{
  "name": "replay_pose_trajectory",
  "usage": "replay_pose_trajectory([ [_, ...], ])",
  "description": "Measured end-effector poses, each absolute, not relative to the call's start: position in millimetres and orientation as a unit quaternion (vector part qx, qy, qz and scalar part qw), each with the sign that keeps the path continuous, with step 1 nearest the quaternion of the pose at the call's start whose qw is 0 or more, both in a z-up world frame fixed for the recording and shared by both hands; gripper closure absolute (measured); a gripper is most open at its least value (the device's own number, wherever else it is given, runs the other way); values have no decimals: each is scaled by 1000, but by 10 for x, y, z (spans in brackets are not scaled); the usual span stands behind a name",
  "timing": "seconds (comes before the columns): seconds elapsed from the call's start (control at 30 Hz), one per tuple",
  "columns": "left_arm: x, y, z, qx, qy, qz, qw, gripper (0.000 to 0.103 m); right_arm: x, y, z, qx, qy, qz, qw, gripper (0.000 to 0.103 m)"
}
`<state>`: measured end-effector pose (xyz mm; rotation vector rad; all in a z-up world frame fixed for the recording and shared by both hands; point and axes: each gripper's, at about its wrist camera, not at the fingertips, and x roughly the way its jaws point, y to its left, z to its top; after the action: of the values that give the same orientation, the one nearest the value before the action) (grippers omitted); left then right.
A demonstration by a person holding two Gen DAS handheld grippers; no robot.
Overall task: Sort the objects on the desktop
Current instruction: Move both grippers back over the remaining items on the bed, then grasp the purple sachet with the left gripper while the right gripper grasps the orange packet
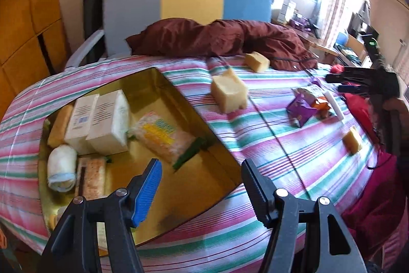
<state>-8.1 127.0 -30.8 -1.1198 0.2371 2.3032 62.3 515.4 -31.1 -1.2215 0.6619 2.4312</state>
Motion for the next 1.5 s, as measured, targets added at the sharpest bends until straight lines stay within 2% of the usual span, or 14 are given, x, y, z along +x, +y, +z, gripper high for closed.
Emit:
replay_pose_trajectory([
  [0.07,-74,1409,-296,-417,100,853,296,38,605,5283,-428,-428,263,847,172,29],
  [0.33,-53,2166,-398,-440,119,808,373,38,521,5463,-606,-437,304,830,169,28],
  [0.5,-74,2598,-496,-456,122,784,403,38,381,5440,-672,-451,291,828,162,18],
  [0.73,-141,2947,-684,-476,121,764,420,38,174,5334,-821,-491,235,823,164,12],
  [0.9,-211,3068,-833,-498,110,751,421,38,80,5253,-973,-527,193,812,162,14],
  [1.03,-248,3166,-873,-498,106,749,424,38,65,5239,-975,-526,189,814,157,23],
  [1.5,-507,3406,-989,-500,99,755,411,38,59,5213,-979,-535,190,809,153,20],
])
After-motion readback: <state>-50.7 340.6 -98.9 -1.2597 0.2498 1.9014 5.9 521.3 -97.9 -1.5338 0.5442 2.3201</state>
